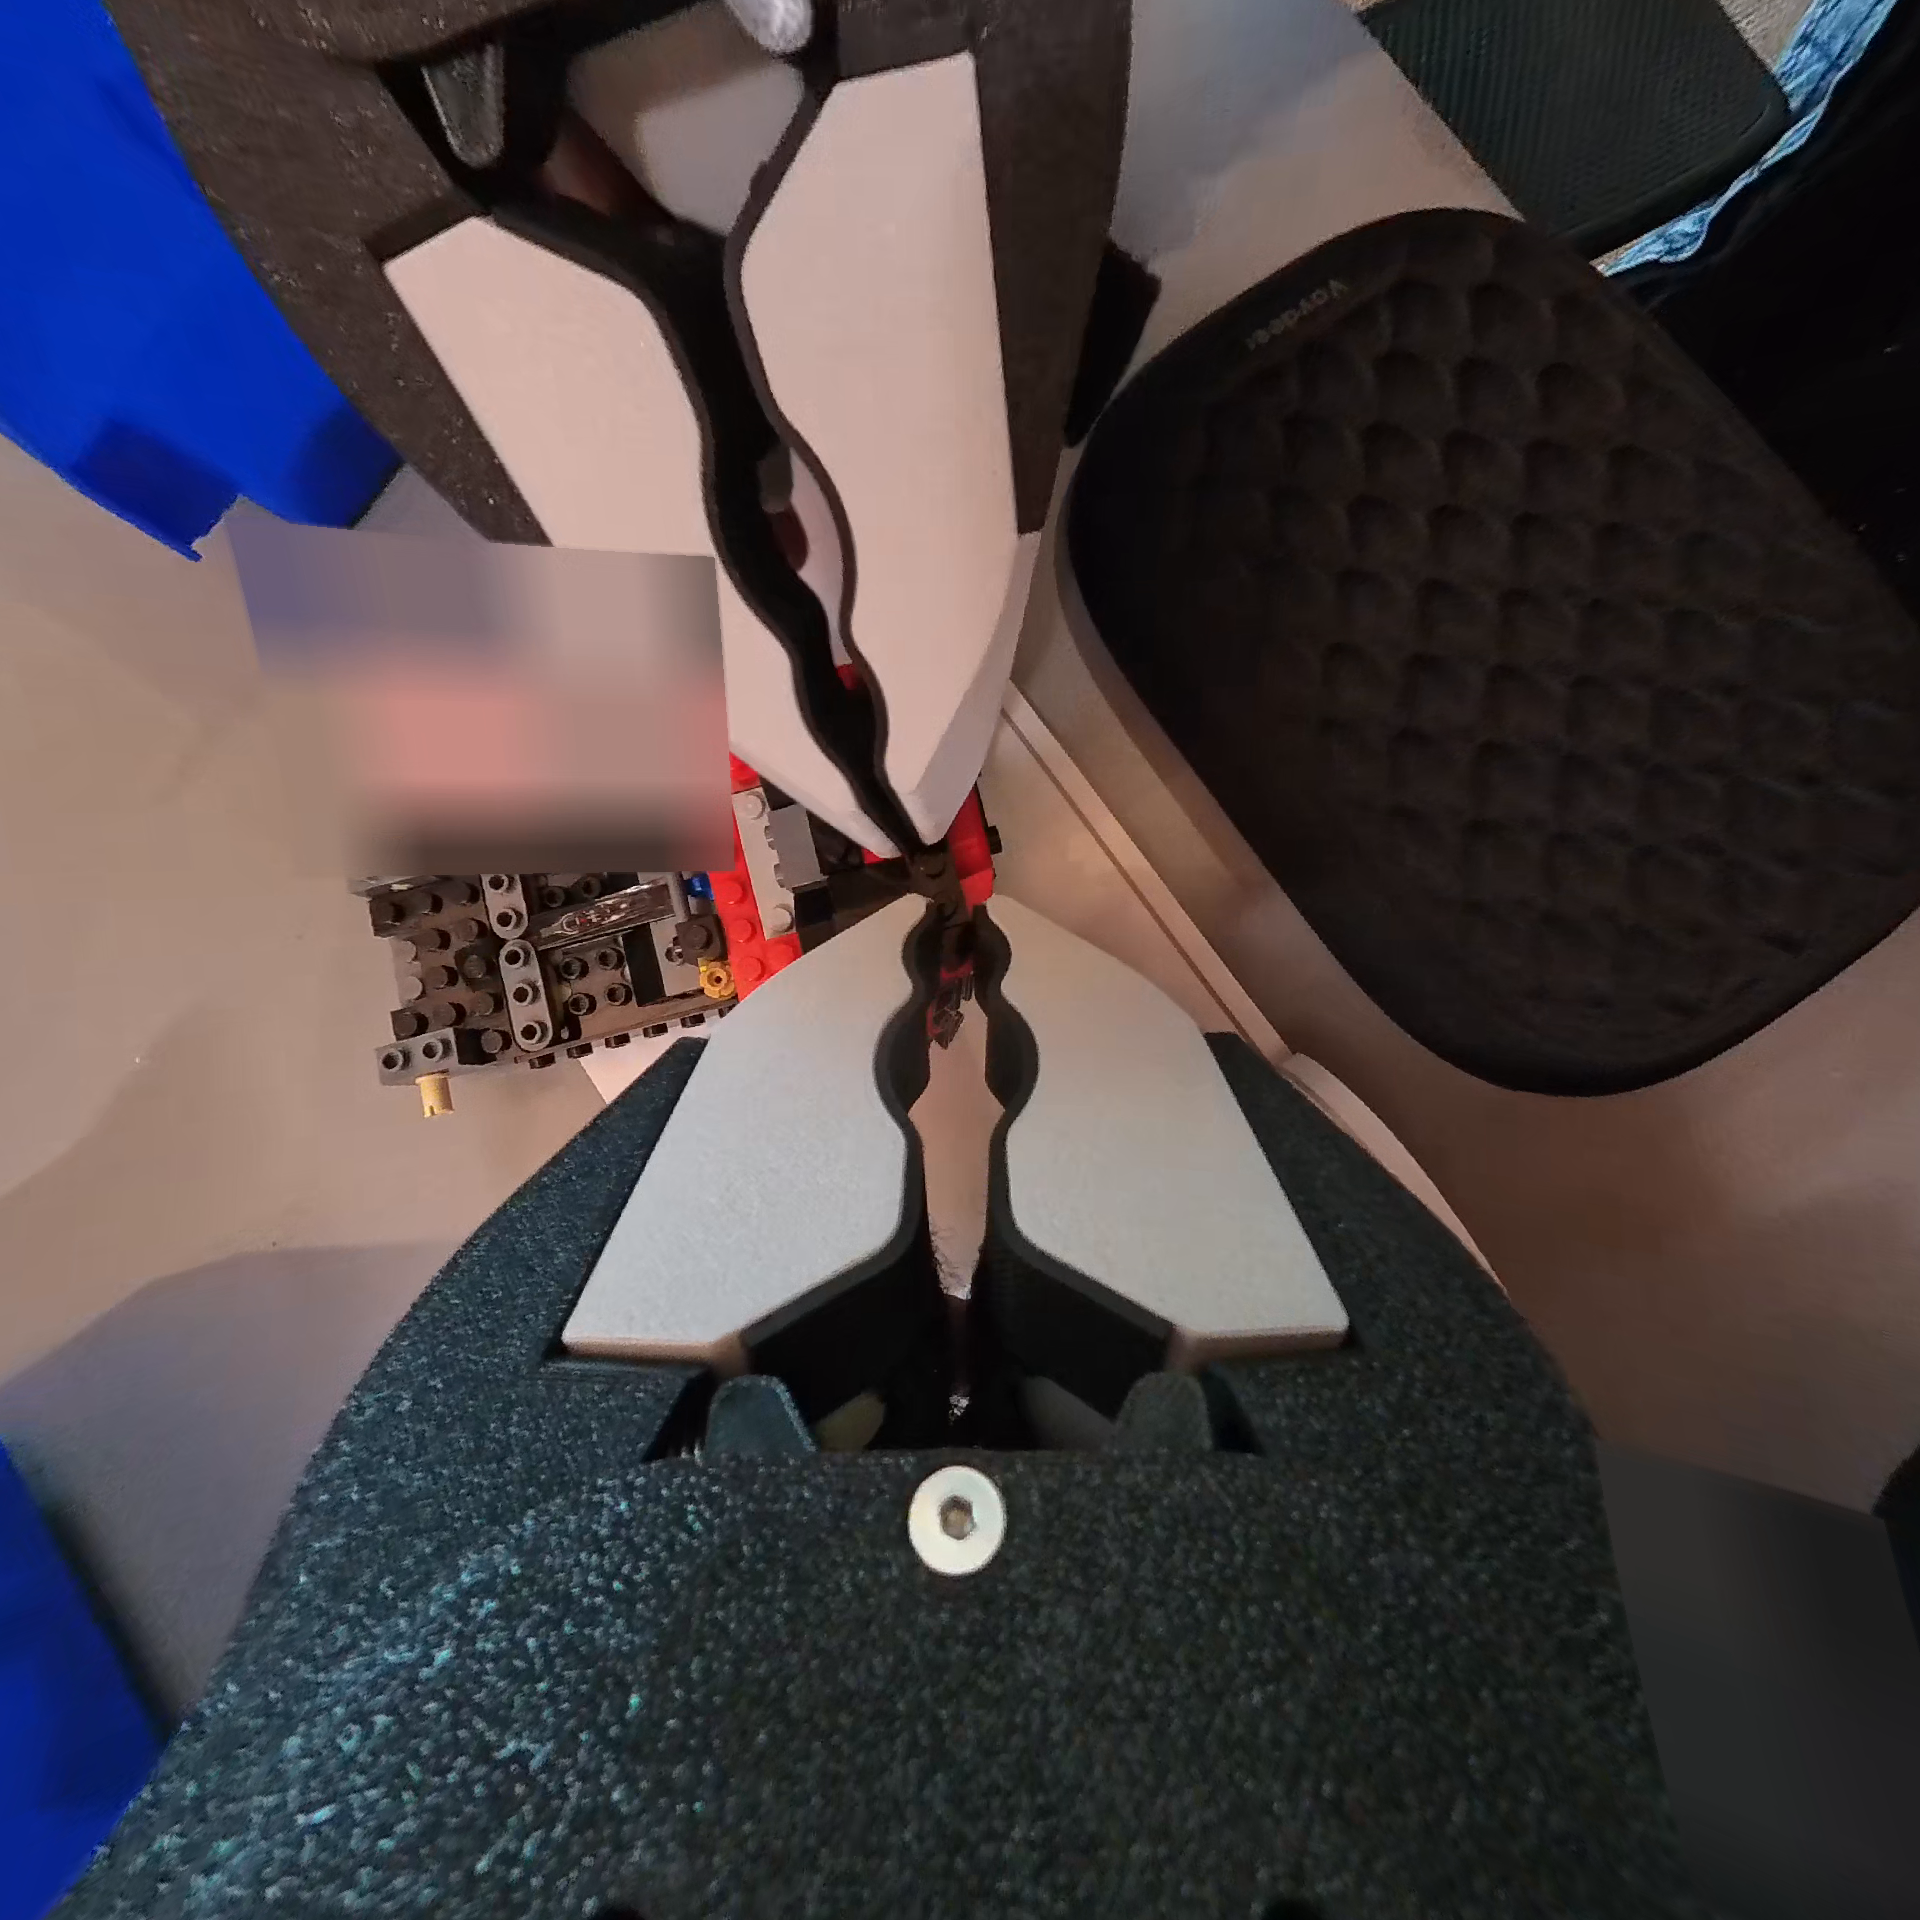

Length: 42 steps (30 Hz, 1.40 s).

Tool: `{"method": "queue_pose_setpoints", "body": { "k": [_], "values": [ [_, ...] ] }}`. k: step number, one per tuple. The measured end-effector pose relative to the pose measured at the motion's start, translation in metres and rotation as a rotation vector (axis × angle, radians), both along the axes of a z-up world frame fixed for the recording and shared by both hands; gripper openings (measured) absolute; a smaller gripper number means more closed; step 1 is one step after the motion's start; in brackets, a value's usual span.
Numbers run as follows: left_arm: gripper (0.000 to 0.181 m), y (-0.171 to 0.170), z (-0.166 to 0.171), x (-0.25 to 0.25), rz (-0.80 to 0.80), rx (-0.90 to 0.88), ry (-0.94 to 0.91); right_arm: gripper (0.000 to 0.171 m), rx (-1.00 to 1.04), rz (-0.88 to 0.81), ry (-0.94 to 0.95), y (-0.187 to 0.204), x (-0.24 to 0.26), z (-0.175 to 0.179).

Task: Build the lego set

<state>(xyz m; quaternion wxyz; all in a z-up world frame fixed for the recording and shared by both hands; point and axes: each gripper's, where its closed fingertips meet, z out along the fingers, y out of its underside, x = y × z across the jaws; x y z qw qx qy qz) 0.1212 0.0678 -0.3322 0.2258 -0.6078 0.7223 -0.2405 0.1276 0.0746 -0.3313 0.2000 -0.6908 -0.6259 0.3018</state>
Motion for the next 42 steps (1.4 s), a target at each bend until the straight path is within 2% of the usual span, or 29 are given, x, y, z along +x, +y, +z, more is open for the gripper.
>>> {"method": "queue_pose_setpoints", "body": {
  "k": [4,12,22,28,34,38,42],
  "values": [
    [0.005,0.000,0.000,0.001,0.002,0.008,0.012,0.000,0.003,-0.034,-0.009,0.017,-0.001,0.005],
    [0.004,0.000,0.000,0.001,0.001,-0.009,0.028,0.000,-0.010,0.030,-0.142,0.012,-0.005,-0.009],
    [0.003,0.001,0.000,0.002,0.005,-0.031,0.009,0.001,-0.006,-0.004,-0.246,0.013,-0.003,-0.010],
    [0.003,0.001,0.000,0.002,-0.001,-0.016,0.002,0.001,0.016,-0.014,-0.228,0.012,-0.004,-0.010],
    [0.003,0.001,0.000,0.002,0.000,-0.024,0.003,0.000,-0.034,0.030,-0.068,0.012,0.001,0.005],
    [0.002,0.001,0.000,0.002,-0.009,-0.024,0.022,0.000,0.052,0.098,-0.099,0.005,0.007,0.002],
    [0.001,0.001,0.000,0.002,-0.011,-0.030,0.035,0.000,0.048,0.101,-0.086,0.002,0.004,0.000]
  ]
}}
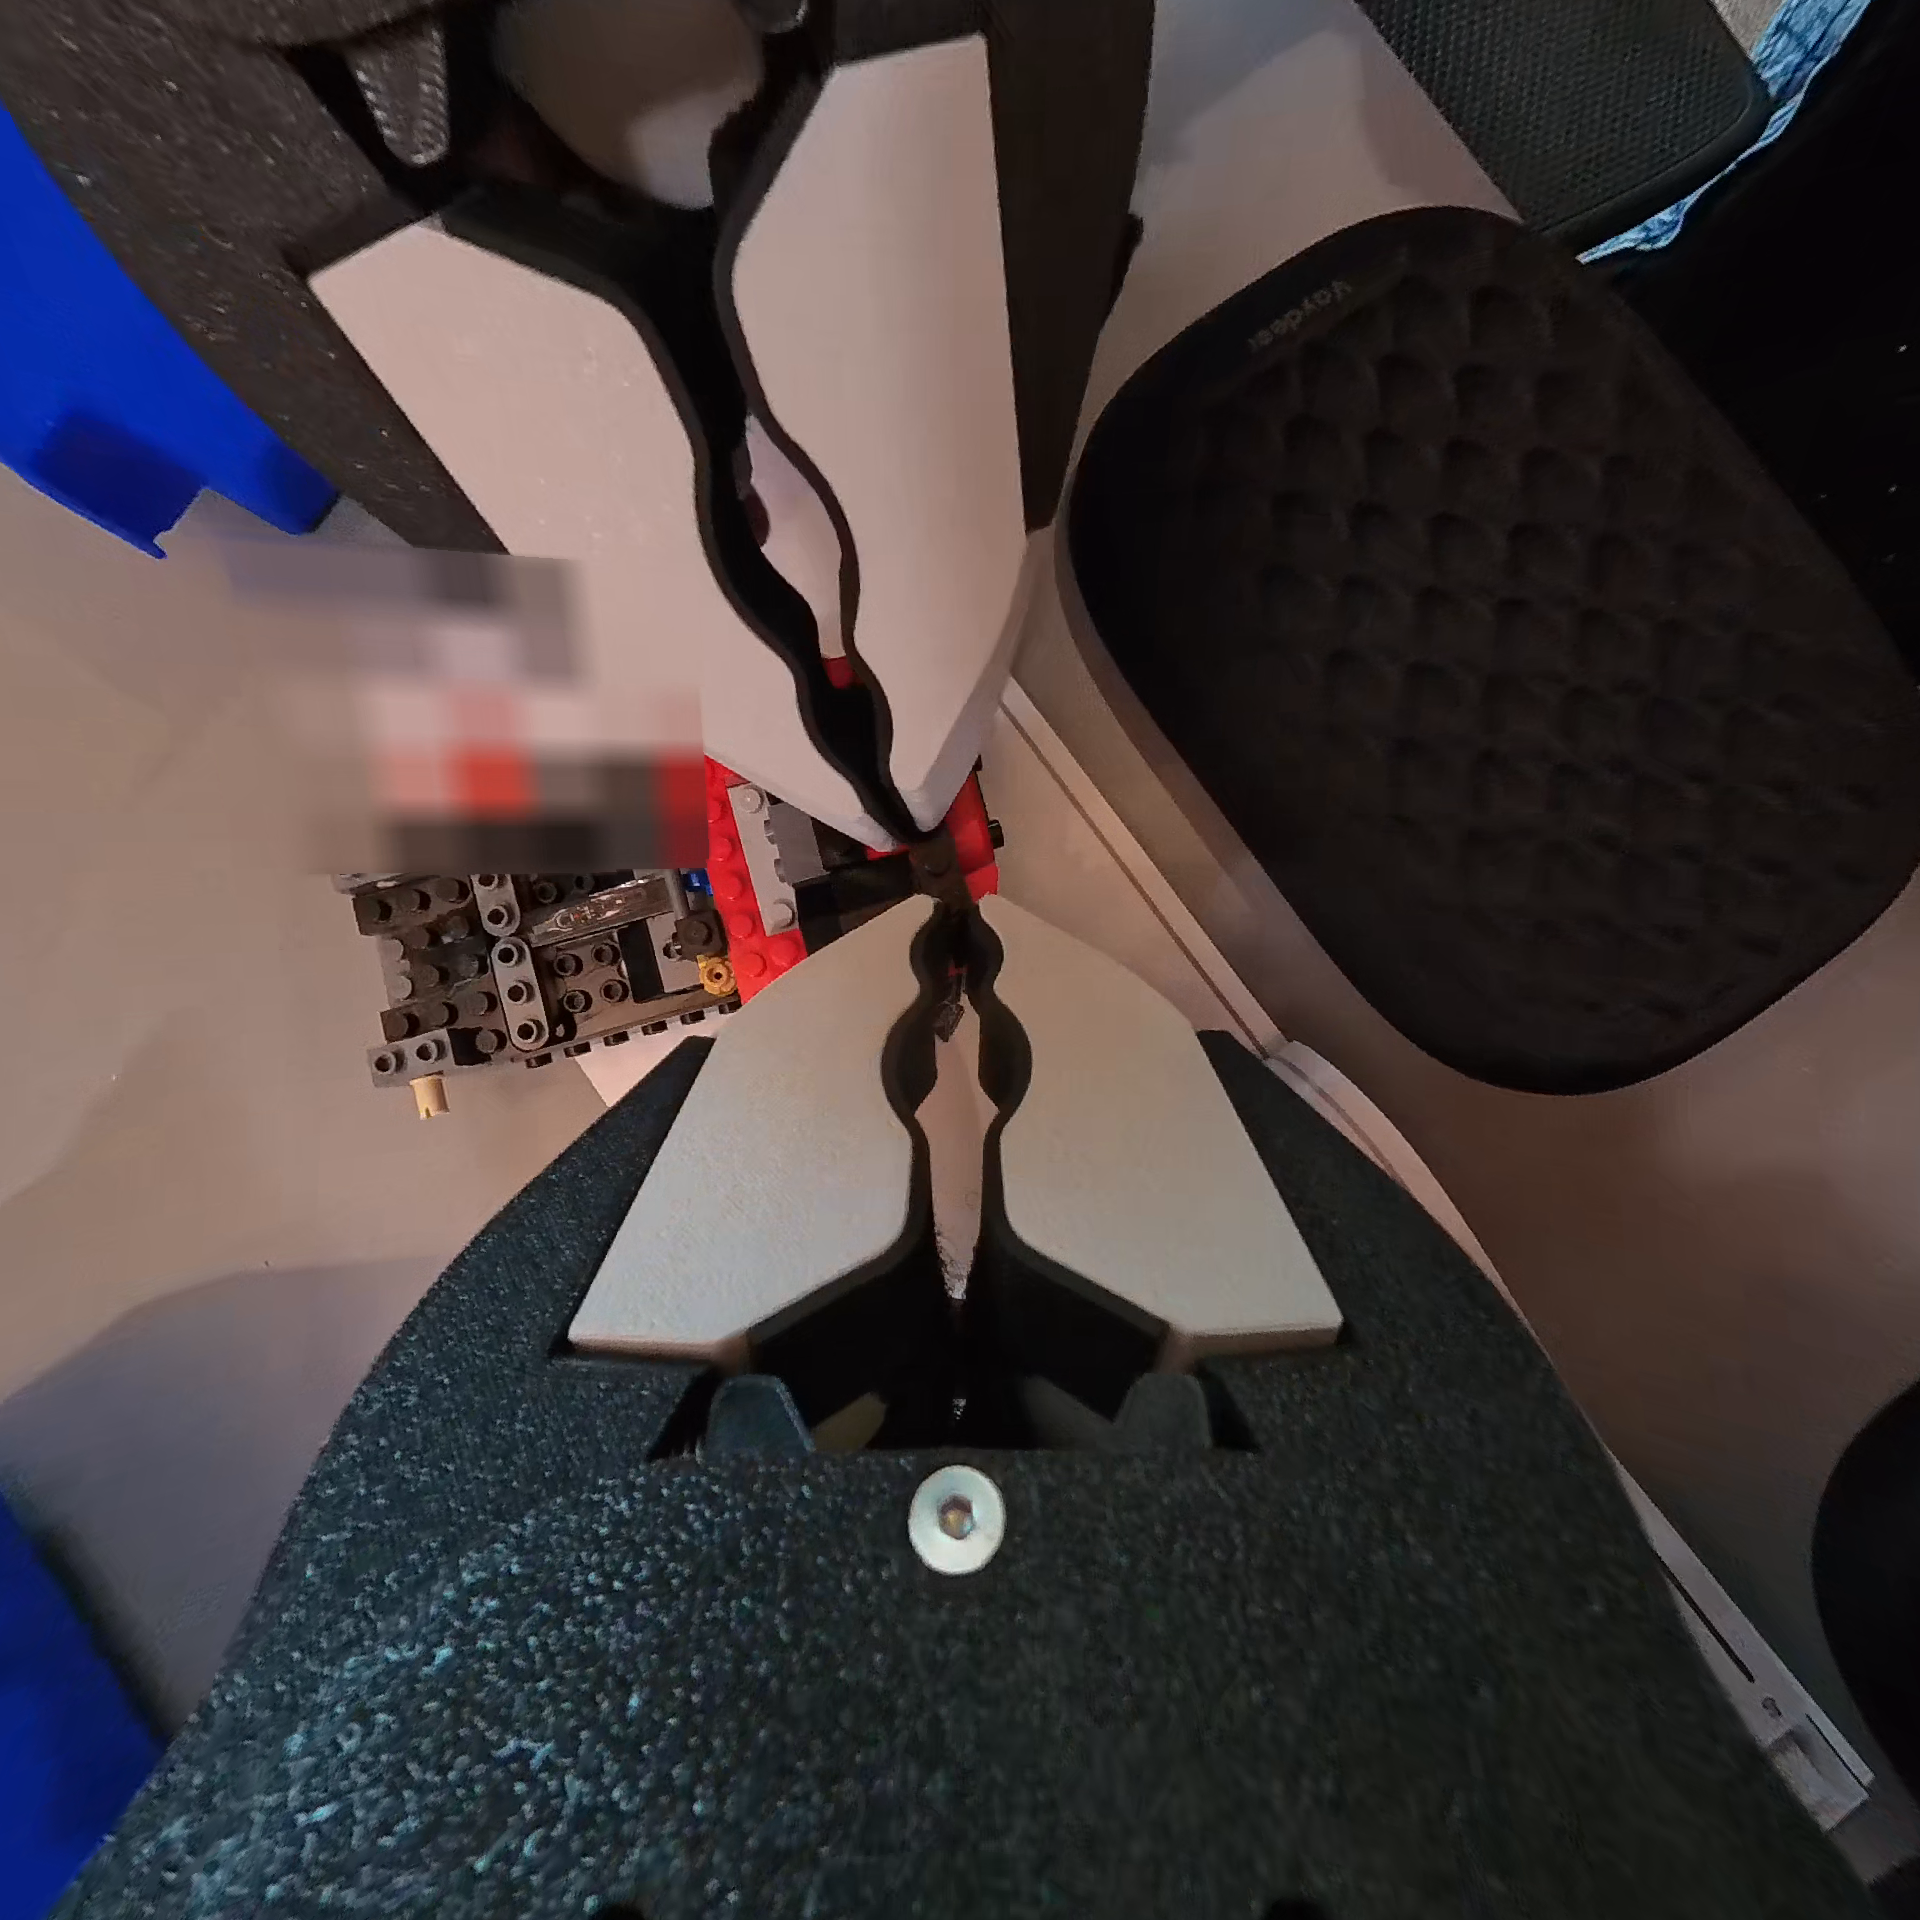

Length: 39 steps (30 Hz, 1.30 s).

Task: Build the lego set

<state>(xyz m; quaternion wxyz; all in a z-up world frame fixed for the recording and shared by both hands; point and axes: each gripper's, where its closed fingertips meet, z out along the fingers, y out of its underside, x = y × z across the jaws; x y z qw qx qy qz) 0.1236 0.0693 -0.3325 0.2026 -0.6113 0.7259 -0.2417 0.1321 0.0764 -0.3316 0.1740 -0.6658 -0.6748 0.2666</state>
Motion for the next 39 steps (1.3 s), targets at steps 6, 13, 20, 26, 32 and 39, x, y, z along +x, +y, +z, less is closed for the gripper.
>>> {"method": "queue_pose_setpoints", "body": {
  "k": [6,13,20,26,32,39],
  "values": [
    [0.000,0.000,0.000,0.000,-0.006,-0.012,0.003,0.000,0.000,-0.038,-0.005,0.000,0.000,0.000],
    [0.000,0.000,0.000,0.000,-0.015,-0.033,0.000,0.000,0.010,-0.084,0.000,0.000,0.001,-0.001],
    [0.000,0.000,0.000,0.000,-0.009,-0.047,0.001,0.001,-0.003,-0.084,-0.026,-0.001,0.001,-0.001],
    [0.000,0.000,0.000,0.000,-0.013,-0.045,0.004,0.000,-0.001,-0.024,0.002,-0.001,0.002,0.000],
    [0.001,0.000,0.000,0.000,-0.022,-0.055,0.009,0.015,0.043,-0.028,0.098,0.004,-0.001,0.014],
    [0.014,-0.002,0.002,-0.002,-0.028,-0.068,-0.005,0.008,0.029,-0.006,0.030,-0.001,-0.001,-0.003]
  ]
}}
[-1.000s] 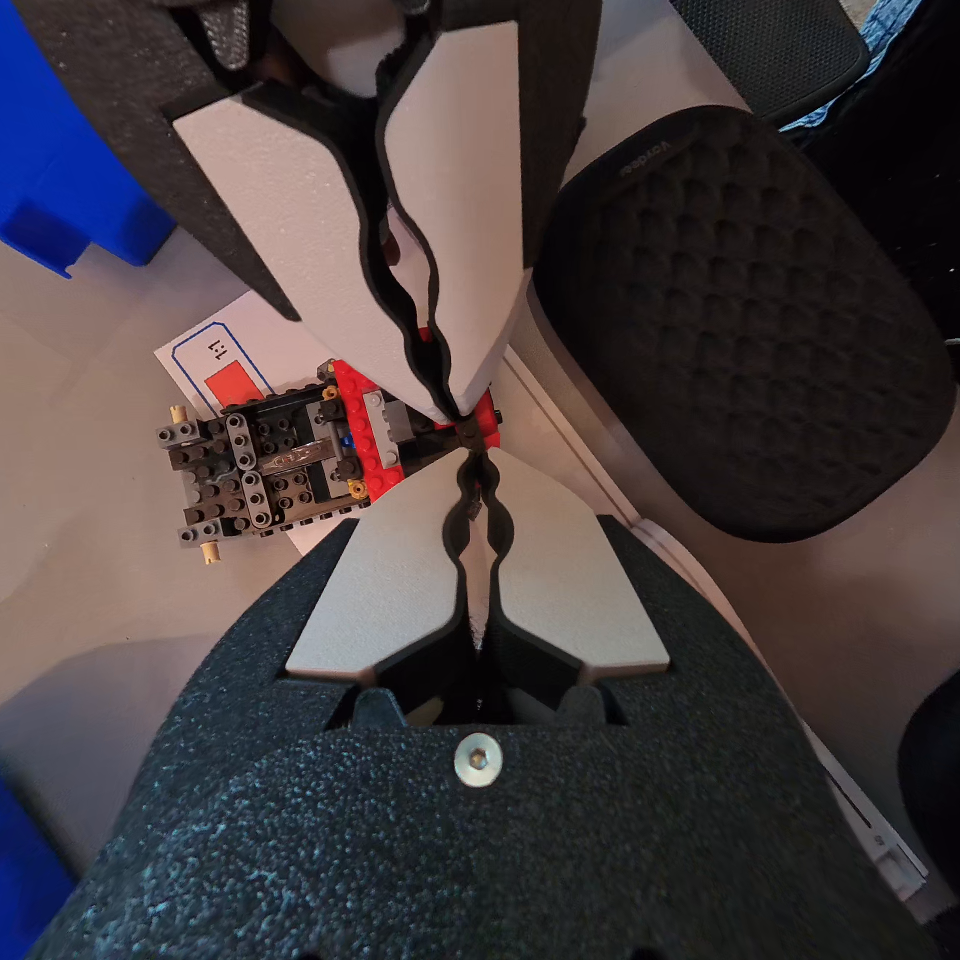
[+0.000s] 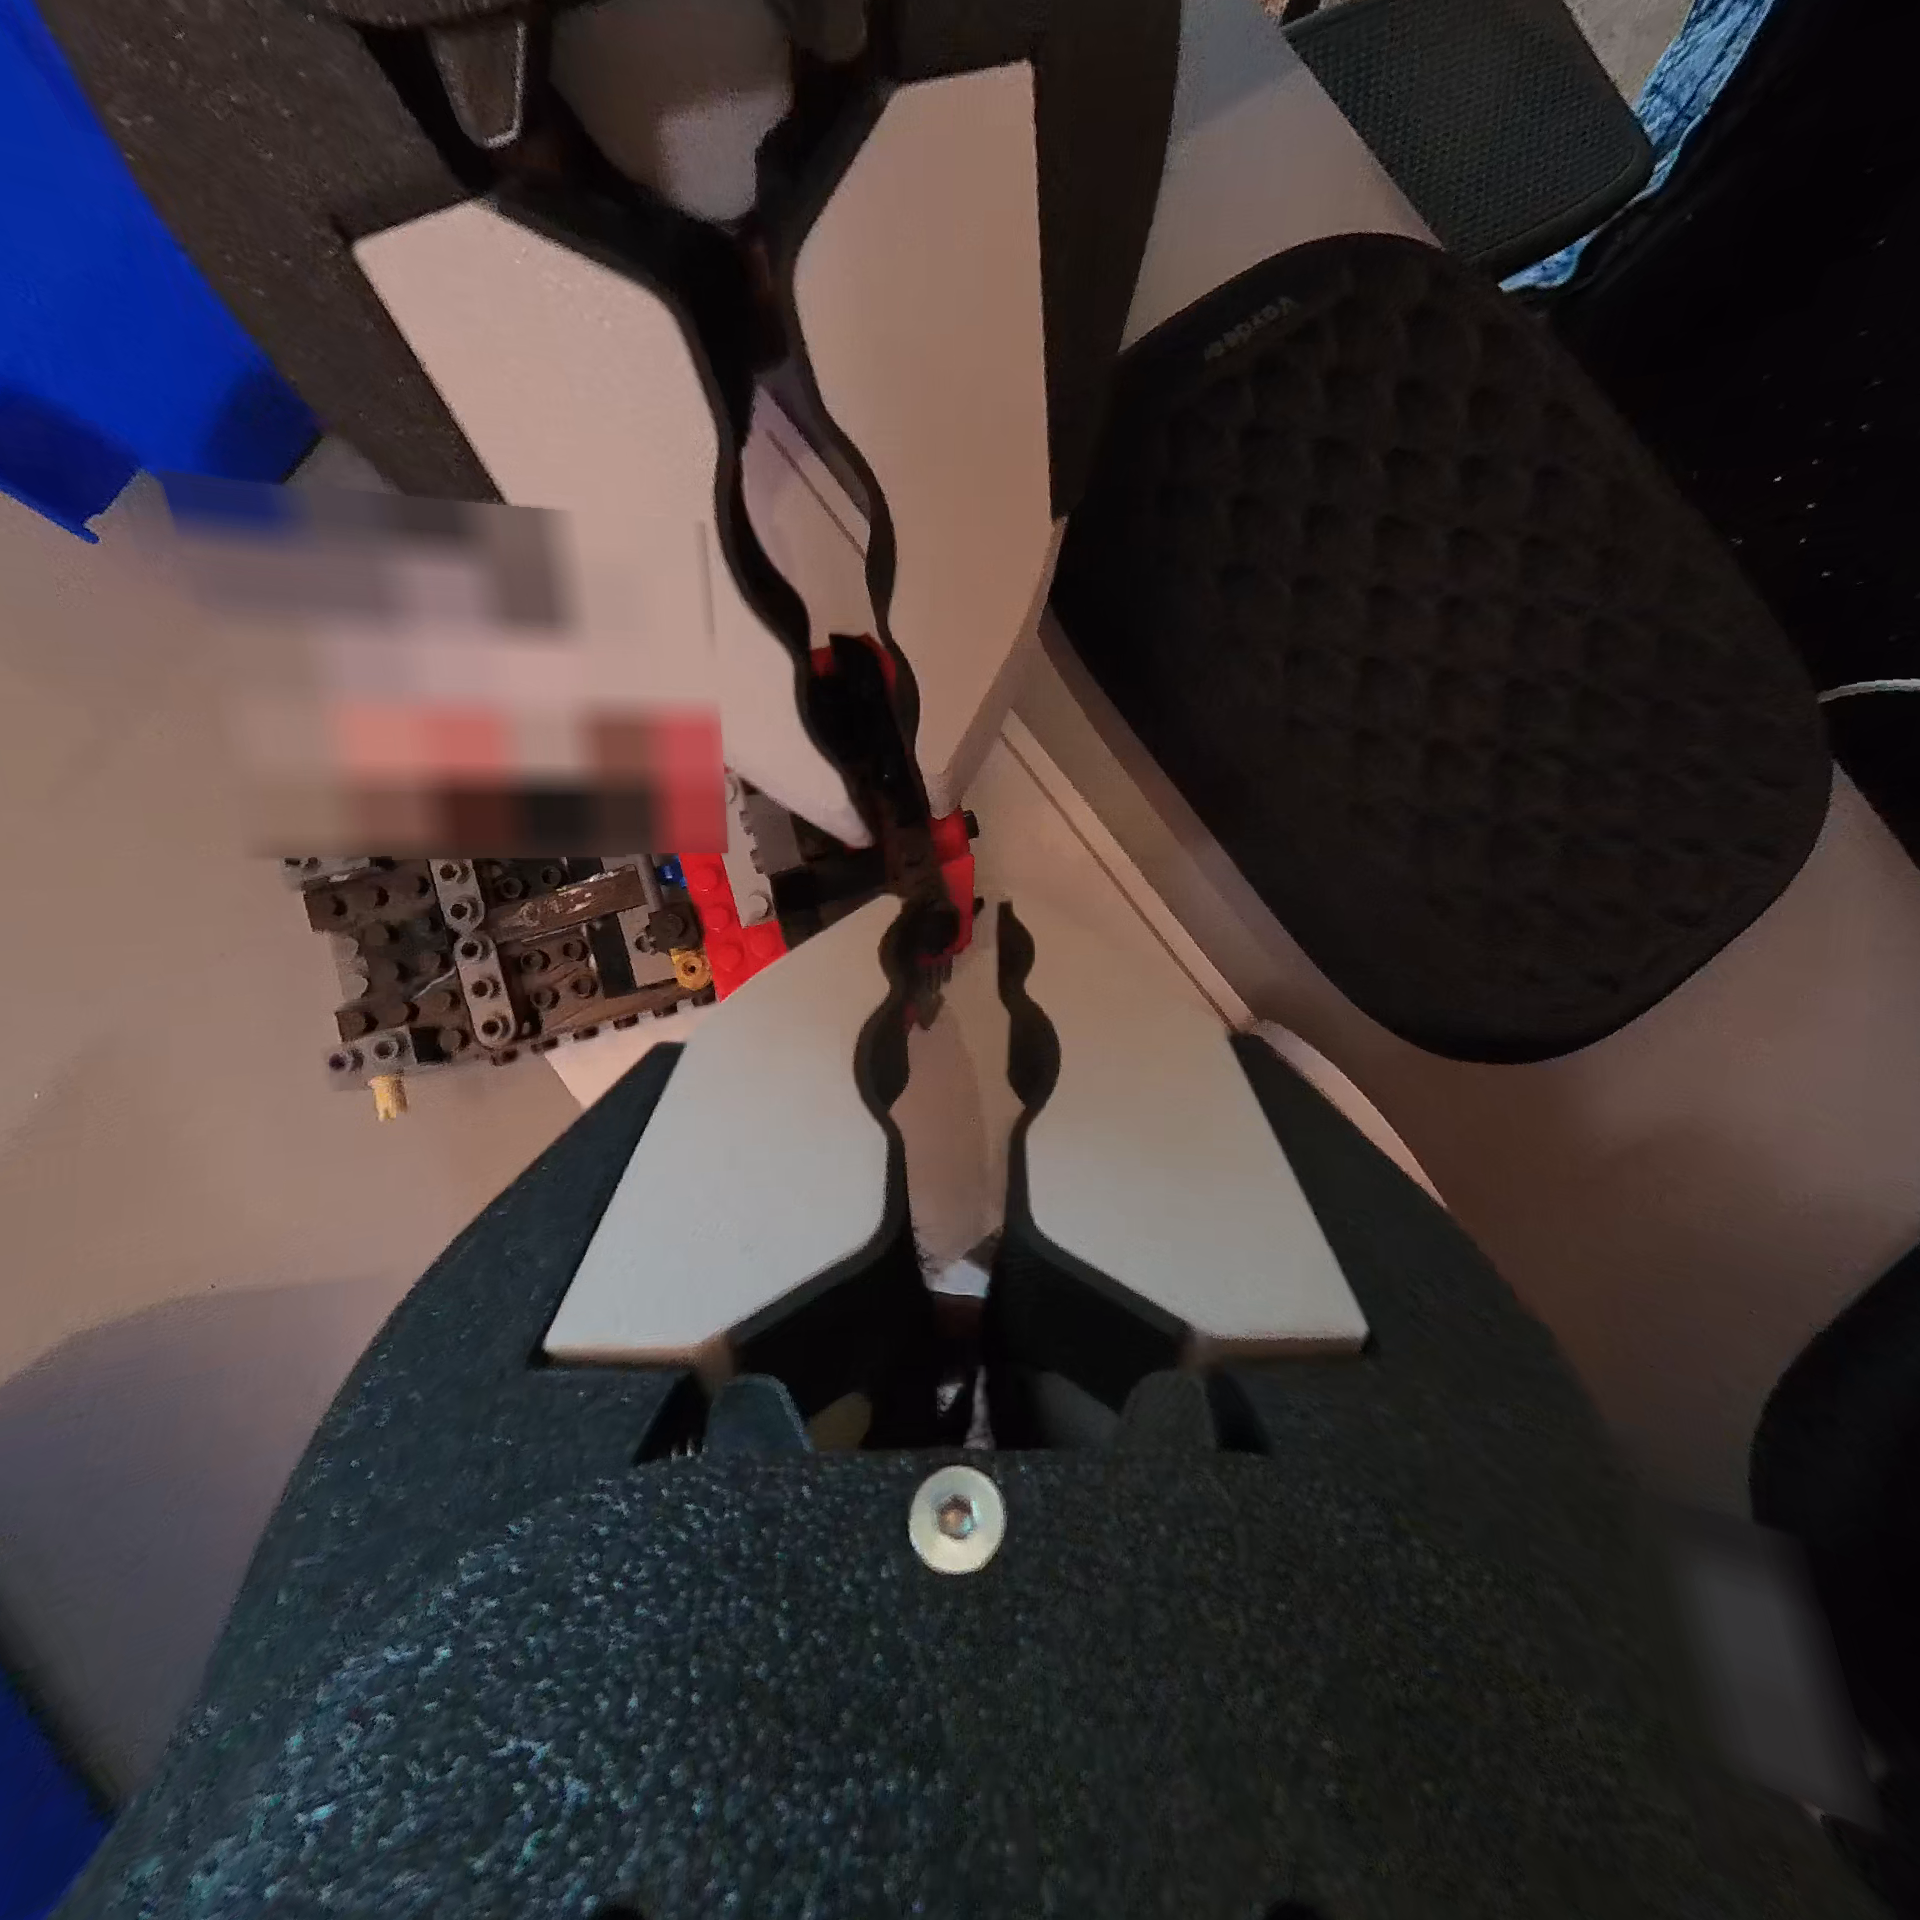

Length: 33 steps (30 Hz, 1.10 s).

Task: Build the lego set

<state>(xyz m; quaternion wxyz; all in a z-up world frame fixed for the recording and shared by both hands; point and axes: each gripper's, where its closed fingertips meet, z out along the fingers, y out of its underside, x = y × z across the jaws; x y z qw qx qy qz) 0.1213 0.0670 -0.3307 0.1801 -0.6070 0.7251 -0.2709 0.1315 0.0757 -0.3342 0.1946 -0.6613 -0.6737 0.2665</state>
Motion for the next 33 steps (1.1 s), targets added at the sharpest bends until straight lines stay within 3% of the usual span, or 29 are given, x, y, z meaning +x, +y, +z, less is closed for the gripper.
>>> {"method": "queue_pose_setpoints", "body": {
  "k": [7,11,17,23,33],
  "values": [
    [0.023,0.004,0.014,-0.016,0.074,0.034,-0.065,0.009,-0.036,-0.065,0.117,0.008,0.002,0.019],
    [0.027,0.011,0.011,-0.023,0.171,0.150,-0.069,0.011,0.015,-0.156,0.189,0.022,0.012,0.036],
    [0.027,0.008,0.006,-0.016,0.279,0.181,-0.163,0.027,0.053,-0.130,0.101,0.006,0.017,0.013],
    [0.030,0.010,-0.005,-0.013,0.285,0.210,-0.144,0.006,0.159,-0.055,0.155,0.001,0.000,0.009],
    [0.021,0.018,-0.002,-0.009,0.278,0.305,-0.171,0.002,0.082,-0.082,0.150,0.002,-0.003,0.003]
  ]
}}
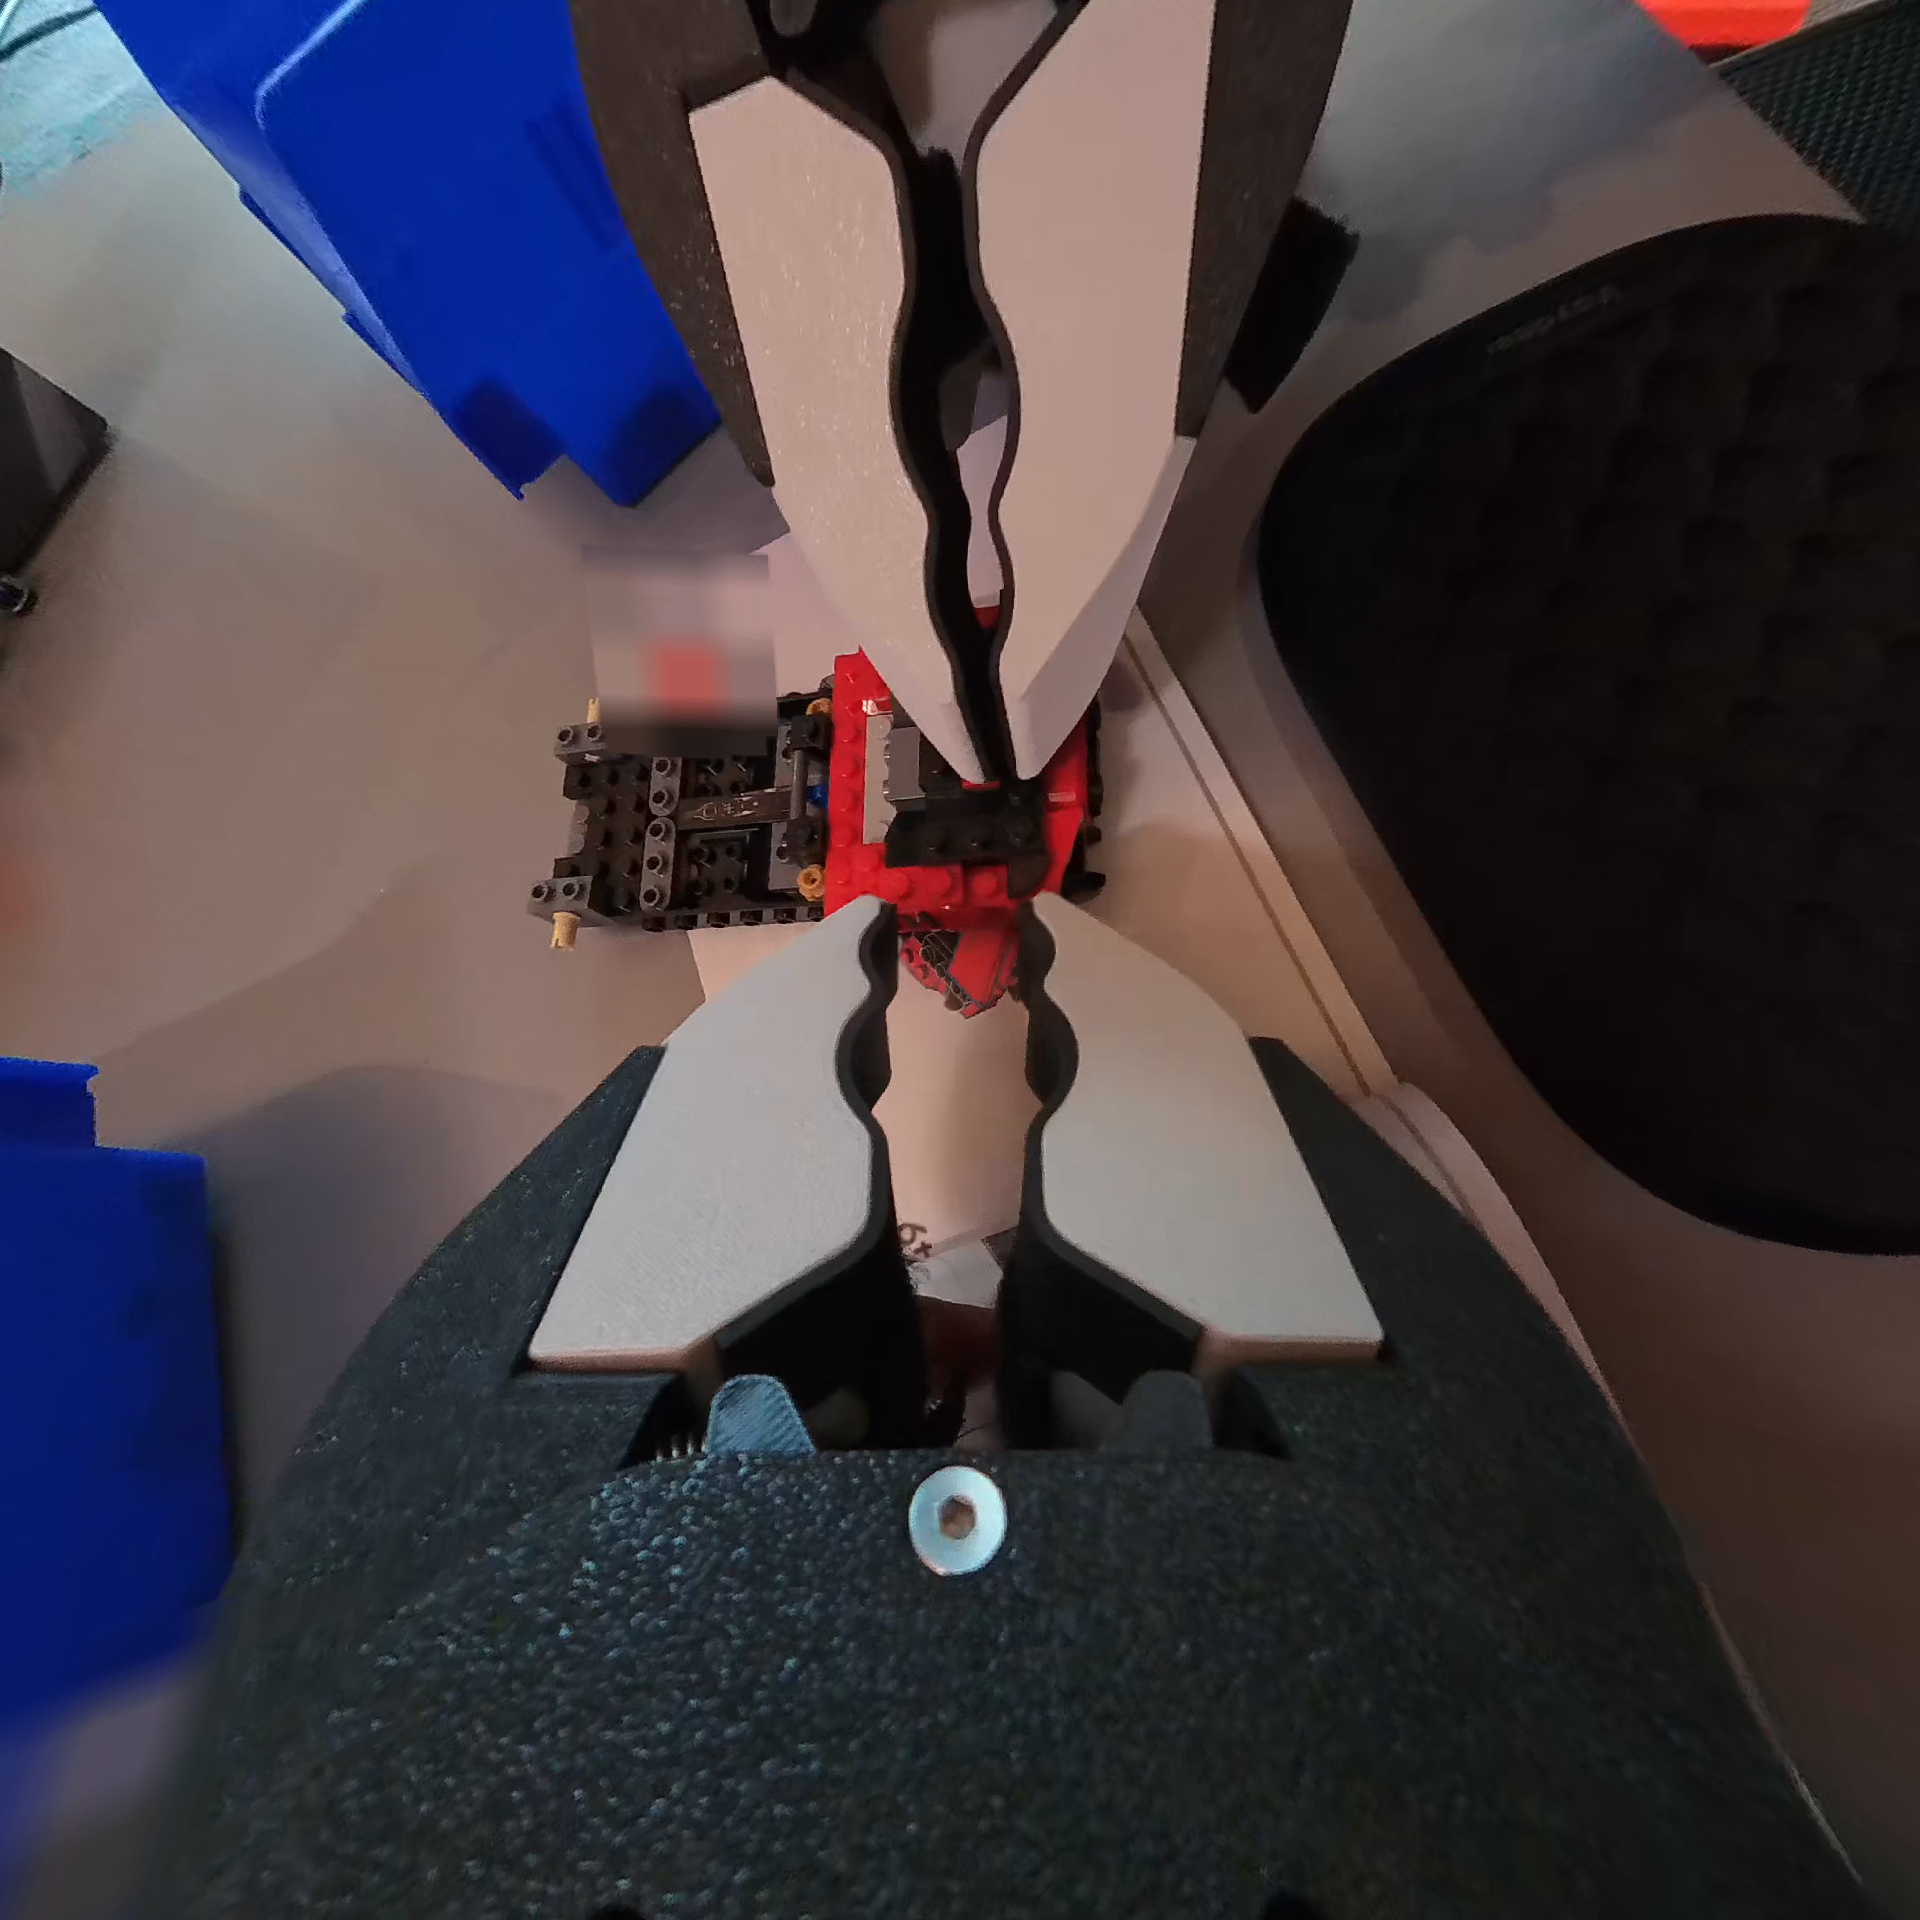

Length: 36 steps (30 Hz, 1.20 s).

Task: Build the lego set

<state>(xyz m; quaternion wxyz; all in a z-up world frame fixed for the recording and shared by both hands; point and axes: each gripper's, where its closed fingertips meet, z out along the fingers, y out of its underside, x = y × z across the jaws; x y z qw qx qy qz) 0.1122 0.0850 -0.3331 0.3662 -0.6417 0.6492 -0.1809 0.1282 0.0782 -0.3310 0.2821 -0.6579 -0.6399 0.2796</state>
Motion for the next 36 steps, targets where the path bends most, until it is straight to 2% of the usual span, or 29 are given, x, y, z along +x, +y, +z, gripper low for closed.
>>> {"method": "queue_pose_setpoints", "body": {
  "k": [7,12,18,24,36],
  "values": [
    [0.035,-0.008,-0.013,-0.005,-0.014,-0.050,0.061,0.006,-0.011,-0.007,0.017,0.002,0.000,0.000],
    [0.021,-0.010,-0.013,-0.003,-0.022,-0.016,0.066,0.014,0.033,0.042,0.005,-0.004,-0.001,0.003],
    [0.012,-0.014,-0.015,-0.003,-0.041,-0.036,0.072,0.009,0.069,0.032,-0.078,-0.002,-0.004,-0.006],
    [0.006,-0.014,-0.017,0.000,-0.045,-0.033,0.067,0.009,0.007,0.007,-0.016,-0.002,-0.004,-0.006],
    [0.005,-0.020,-0.021,0.000,-0.080,-0.051,0.084,0.008,-0.113,-0.018,0.104,-0.003,-0.003,-0.003]
  ]
}}
